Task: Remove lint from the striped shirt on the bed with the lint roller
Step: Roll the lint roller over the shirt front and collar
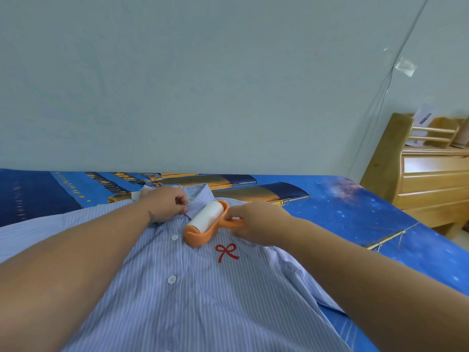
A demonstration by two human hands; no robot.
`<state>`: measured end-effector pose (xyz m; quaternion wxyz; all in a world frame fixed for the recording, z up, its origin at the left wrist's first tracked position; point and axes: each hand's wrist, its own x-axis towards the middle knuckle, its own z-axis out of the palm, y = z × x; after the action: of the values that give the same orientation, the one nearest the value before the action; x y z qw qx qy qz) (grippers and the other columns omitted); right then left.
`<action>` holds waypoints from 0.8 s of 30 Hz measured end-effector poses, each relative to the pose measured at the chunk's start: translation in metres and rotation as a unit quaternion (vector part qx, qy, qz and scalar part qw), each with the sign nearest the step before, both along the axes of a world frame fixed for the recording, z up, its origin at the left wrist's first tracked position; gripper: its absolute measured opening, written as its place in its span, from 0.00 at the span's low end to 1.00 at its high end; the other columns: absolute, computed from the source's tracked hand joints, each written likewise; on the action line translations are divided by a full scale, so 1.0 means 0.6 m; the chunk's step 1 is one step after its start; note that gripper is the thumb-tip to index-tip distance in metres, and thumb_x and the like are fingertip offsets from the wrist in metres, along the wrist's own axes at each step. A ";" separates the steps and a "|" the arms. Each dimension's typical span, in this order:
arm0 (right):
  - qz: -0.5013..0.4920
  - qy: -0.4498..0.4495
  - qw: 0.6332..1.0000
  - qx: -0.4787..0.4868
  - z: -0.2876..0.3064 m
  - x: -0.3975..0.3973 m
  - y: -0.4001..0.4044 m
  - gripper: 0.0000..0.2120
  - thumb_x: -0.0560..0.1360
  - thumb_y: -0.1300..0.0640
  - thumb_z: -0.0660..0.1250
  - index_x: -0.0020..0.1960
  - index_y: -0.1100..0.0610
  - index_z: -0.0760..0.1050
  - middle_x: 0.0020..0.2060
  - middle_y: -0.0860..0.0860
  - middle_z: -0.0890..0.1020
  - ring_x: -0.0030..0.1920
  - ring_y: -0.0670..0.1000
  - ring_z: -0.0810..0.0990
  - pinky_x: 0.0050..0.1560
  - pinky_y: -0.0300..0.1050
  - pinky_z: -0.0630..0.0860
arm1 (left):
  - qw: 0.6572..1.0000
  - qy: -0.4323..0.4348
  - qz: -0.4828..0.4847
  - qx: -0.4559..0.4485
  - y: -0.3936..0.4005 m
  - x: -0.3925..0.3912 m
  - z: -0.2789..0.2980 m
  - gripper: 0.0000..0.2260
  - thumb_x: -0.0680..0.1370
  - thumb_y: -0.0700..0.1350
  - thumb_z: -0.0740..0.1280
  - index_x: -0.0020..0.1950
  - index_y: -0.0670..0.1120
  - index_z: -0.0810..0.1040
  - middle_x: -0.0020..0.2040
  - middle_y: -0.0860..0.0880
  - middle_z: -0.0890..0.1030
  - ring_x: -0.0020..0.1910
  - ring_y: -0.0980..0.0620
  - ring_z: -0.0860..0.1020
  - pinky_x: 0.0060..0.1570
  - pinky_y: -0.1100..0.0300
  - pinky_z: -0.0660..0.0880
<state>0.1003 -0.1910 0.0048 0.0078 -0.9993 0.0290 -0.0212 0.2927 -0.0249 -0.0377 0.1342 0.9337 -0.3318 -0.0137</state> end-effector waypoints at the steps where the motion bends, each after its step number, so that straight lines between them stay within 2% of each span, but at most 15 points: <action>1: -0.001 -0.001 1.000 0.015 0.001 -0.010 -0.007 0.11 0.78 0.44 0.57 0.54 0.45 0.76 0.38 0.49 0.78 0.40 0.53 0.75 0.32 0.42 0.66 | 1.000 -0.008 0.007 -0.003 -0.002 -0.001 -0.002 0.07 0.76 0.58 0.65 0.40 0.59 0.74 0.40 0.62 0.76 0.48 0.56 0.75 0.55 0.53 0.68; 6: -0.007 0.026 0.999 0.031 0.018 -0.070 -0.046 0.09 0.76 0.42 0.61 0.52 0.42 0.77 0.39 0.44 0.79 0.40 0.48 0.75 0.41 0.45 0.73 | 0.997 -0.055 0.056 0.012 -0.012 -0.010 -0.010 0.07 0.78 0.56 0.61 0.44 0.57 0.75 0.43 0.59 0.78 0.48 0.56 0.73 0.67 0.46 0.55; 10: -0.027 0.059 0.998 0.017 0.039 -0.121 -0.072 0.11 0.75 0.40 0.62 0.53 0.41 0.77 0.37 0.40 0.77 0.38 0.43 0.74 0.42 0.42 0.73 | 0.992 -0.089 0.086 0.023 -0.018 -0.018 -0.010 0.08 0.79 0.55 0.60 0.44 0.55 0.75 0.43 0.56 0.81 0.50 0.54 0.77 0.70 0.42 0.48; 13: -0.032 0.104 0.994 -0.017 0.059 -0.156 -0.089 0.11 0.74 0.44 0.66 0.56 0.39 0.75 0.42 0.40 0.78 0.38 0.41 0.73 0.40 0.39 0.70 | 0.988 -0.116 0.099 0.032 -0.021 -0.027 -0.009 0.08 0.79 0.54 0.60 0.42 0.55 0.75 0.41 0.55 0.81 0.50 0.53 0.76 0.70 0.42 0.47; 17: -0.052 0.159 0.984 -0.066 0.086 -0.185 -0.106 0.14 0.73 0.47 0.68 0.58 0.38 0.74 0.39 0.38 0.75 0.36 0.39 0.72 0.40 0.39 0.70 | 0.988 -0.116 0.098 0.028 -0.015 -0.043 0.002 0.09 0.79 0.52 0.60 0.41 0.54 0.75 0.42 0.55 0.80 0.53 0.52 0.76 0.70 0.44 0.50; 20: -0.069 0.192 0.976 -0.075 0.120 -0.198 -0.118 0.12 0.73 0.46 0.67 0.55 0.37 0.75 0.38 0.39 0.77 0.33 0.37 0.75 0.37 0.36 0.69 | 0.989 -0.117 0.086 -0.001 0.003 -0.060 0.021 0.07 0.79 0.48 0.60 0.45 0.55 0.77 0.48 0.53 0.80 0.55 0.49 0.75 0.66 0.46 0.59; 22: -0.094 0.186 0.978 -0.017 0.145 -0.203 -0.123 0.06 0.73 0.42 0.66 0.50 0.34 0.75 0.39 0.42 0.81 0.29 0.35 0.77 0.33 0.35 0.74 | 0.990 -0.121 0.048 -0.055 0.011 -0.089 0.038 0.07 0.79 0.47 0.61 0.52 0.52 0.78 0.53 0.49 0.79 0.56 0.46 0.74 0.57 0.50 0.70; 24: -0.121 0.161 0.976 0.080 0.161 -0.204 -0.122 0.07 0.71 0.36 0.65 0.48 0.33 0.76 0.38 0.44 0.83 0.28 0.40 0.80 0.28 0.35 0.75 | 0.987 -0.098 -0.058 -0.111 0.015 -0.138 0.054 0.07 0.78 0.45 0.61 0.50 0.49 0.79 0.50 0.49 0.78 0.54 0.48 0.75 0.52 0.52 0.73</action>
<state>-0.0223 -0.2641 0.1012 0.0806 -0.9750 0.1517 0.1412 0.2099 -0.0162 -0.0051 0.2031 0.8891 -0.3960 0.1073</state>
